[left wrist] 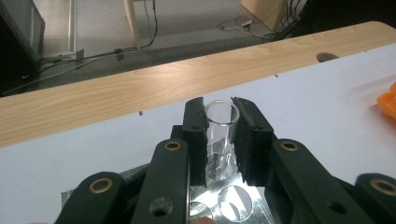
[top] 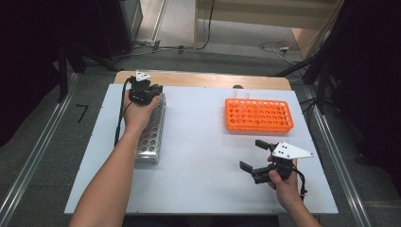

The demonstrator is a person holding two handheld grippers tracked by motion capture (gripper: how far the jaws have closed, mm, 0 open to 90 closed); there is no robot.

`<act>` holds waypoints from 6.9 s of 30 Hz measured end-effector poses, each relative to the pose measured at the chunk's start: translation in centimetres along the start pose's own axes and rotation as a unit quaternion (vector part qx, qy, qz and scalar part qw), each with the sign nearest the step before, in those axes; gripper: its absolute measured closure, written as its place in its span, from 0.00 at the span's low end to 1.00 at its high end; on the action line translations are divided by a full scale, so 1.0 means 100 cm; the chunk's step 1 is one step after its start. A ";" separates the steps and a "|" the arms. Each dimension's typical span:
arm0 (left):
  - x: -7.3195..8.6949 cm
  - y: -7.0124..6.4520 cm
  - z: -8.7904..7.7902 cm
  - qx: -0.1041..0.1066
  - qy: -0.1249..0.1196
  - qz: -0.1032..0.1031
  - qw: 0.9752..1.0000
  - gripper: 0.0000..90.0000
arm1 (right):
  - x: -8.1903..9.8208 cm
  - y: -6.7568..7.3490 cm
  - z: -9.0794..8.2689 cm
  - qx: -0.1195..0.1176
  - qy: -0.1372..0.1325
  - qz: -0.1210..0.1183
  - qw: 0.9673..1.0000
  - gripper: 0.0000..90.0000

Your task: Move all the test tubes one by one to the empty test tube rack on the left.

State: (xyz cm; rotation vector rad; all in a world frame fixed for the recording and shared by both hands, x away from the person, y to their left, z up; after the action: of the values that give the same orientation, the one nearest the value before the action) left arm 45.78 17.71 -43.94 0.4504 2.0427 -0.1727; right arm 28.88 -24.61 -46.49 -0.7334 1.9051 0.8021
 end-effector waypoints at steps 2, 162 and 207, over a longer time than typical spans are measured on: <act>0.000 0.000 0.000 -0.002 0.003 0.001 1.000 0.84 | 0.000 0.000 0.000 0.000 0.000 0.000 1.000 0.00; 0.079 -0.119 -0.148 0.160 -0.129 0.021 0.979 0.00 | -0.054 -0.039 0.018 0.141 -0.017 0.049 0.989 0.83; 0.064 -0.178 -0.143 0.261 -0.135 0.060 0.954 0.40 | -0.024 0.091 0.085 -0.043 0.078 -0.053 0.995 0.83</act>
State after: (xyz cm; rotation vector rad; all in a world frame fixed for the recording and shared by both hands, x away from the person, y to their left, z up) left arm 24.52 7.27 -43.64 0.8259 1.6792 -0.6733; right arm 27.36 -12.04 -45.37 -0.9662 1.9605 0.7828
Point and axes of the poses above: each handheld gripper's, and its own axes: z roughly forward along the jaws, x roughly out of its underside, y roughly to its left, the point moved 2 cm from there along z, roughly forward along the jaws, and after that the axes turned 9 degrees about z, right-handed, at the moved point
